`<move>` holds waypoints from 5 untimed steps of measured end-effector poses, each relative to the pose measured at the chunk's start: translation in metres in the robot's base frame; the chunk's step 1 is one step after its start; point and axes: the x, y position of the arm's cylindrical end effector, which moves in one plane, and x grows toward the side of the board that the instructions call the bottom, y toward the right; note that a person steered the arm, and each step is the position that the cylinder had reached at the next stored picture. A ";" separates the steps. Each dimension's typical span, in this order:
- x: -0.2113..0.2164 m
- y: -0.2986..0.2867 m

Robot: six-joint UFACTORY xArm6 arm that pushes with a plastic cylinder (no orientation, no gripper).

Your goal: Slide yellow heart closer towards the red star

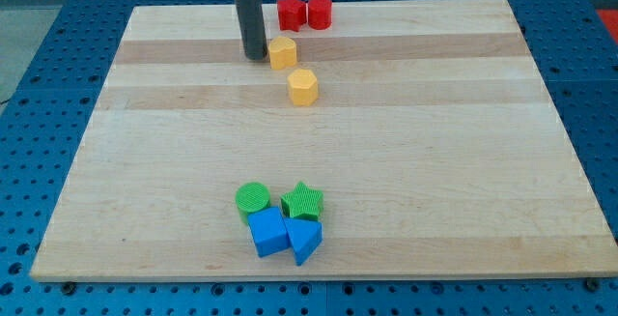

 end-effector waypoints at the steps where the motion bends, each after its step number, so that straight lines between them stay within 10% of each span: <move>1: 0.024 0.002; 5: -0.003 0.045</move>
